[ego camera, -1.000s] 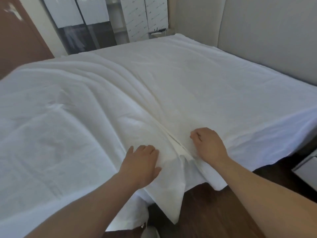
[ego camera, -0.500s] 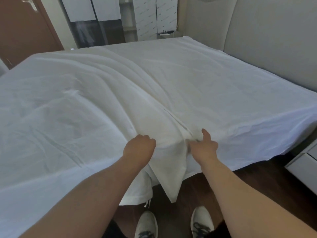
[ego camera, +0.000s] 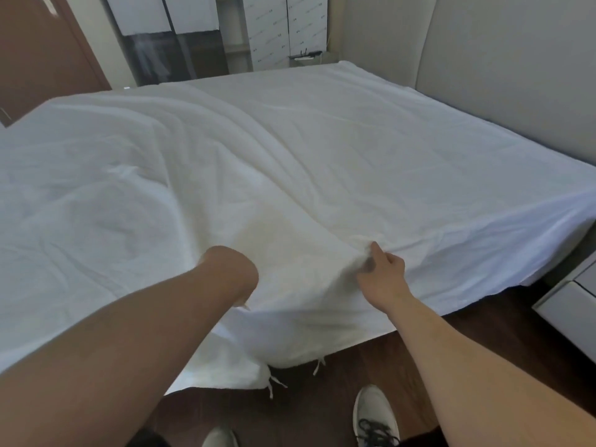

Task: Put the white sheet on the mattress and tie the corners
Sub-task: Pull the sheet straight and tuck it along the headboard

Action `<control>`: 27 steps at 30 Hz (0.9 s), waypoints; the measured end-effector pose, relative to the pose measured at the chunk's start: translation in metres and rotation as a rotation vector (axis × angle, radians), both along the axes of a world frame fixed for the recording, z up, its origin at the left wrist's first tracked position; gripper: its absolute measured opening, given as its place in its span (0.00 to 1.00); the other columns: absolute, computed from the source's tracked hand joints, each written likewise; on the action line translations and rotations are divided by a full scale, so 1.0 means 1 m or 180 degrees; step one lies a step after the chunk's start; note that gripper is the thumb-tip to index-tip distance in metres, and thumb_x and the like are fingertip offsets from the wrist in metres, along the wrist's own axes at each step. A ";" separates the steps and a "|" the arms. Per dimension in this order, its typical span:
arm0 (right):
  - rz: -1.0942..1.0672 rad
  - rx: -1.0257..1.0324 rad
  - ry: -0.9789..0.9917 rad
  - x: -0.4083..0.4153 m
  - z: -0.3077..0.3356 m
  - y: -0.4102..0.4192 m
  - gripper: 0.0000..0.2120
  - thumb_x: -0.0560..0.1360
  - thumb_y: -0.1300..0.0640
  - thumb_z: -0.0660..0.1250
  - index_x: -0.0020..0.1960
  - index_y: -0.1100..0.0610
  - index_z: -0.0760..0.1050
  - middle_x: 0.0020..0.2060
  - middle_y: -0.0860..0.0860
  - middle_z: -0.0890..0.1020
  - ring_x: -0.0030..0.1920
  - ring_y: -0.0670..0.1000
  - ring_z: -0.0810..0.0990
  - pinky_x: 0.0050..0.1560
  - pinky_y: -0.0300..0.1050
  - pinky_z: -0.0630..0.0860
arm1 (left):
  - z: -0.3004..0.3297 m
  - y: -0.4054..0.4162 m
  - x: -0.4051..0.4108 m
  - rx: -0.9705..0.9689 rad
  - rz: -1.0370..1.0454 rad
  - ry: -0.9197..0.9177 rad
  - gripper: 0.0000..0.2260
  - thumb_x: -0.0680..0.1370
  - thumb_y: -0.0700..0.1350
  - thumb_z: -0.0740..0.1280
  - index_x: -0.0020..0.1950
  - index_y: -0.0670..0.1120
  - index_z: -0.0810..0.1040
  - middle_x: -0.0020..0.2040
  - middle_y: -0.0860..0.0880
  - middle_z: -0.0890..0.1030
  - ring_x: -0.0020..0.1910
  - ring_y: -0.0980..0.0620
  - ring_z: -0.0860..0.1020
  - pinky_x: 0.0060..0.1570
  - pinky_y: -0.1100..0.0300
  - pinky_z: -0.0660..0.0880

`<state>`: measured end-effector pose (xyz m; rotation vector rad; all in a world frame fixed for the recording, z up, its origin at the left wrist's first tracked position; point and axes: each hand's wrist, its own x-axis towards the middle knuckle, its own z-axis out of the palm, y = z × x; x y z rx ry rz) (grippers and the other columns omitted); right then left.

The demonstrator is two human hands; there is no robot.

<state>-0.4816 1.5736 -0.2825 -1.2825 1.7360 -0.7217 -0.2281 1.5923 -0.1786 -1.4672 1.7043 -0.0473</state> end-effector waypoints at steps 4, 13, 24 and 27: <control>0.0084 0.0011 0.0052 -0.002 -0.002 -0.001 0.37 0.80 0.59 0.63 0.83 0.45 0.50 0.78 0.48 0.50 0.57 0.53 0.74 0.44 0.42 0.76 | -0.020 0.002 -0.020 -0.0897 -0.0217 0.1162 0.21 0.79 0.59 0.68 0.64 0.47 0.73 0.55 0.49 0.76 0.54 0.45 0.79 0.44 0.53 0.71; 0.0211 0.0176 0.0153 -0.001 -0.003 -0.001 0.39 0.80 0.57 0.64 0.83 0.43 0.45 0.78 0.46 0.45 0.56 0.52 0.73 0.45 0.42 0.75 | -0.022 -0.002 -0.036 -0.0720 -0.0529 0.0871 0.14 0.73 0.26 0.64 0.51 0.42 0.79 0.37 0.48 0.69 0.40 0.47 0.72 0.40 0.56 0.68; 0.0357 0.0274 0.0340 -0.003 0.006 0.003 0.39 0.79 0.56 0.61 0.83 0.43 0.44 0.78 0.45 0.43 0.55 0.54 0.79 0.53 0.53 0.81 | -0.018 -0.006 -0.039 0.0234 -0.0391 0.0295 0.11 0.83 0.47 0.66 0.47 0.43 0.81 0.40 0.49 0.77 0.40 0.47 0.77 0.43 0.55 0.76; 0.0087 -0.0040 0.0763 0.002 0.014 0.004 0.32 0.79 0.55 0.60 0.81 0.47 0.55 0.77 0.51 0.55 0.62 0.56 0.76 0.57 0.51 0.76 | -0.017 -0.016 -0.046 -0.0123 -0.0430 0.1030 0.19 0.83 0.59 0.62 0.51 0.45 0.82 0.45 0.48 0.81 0.48 0.45 0.80 0.44 0.53 0.77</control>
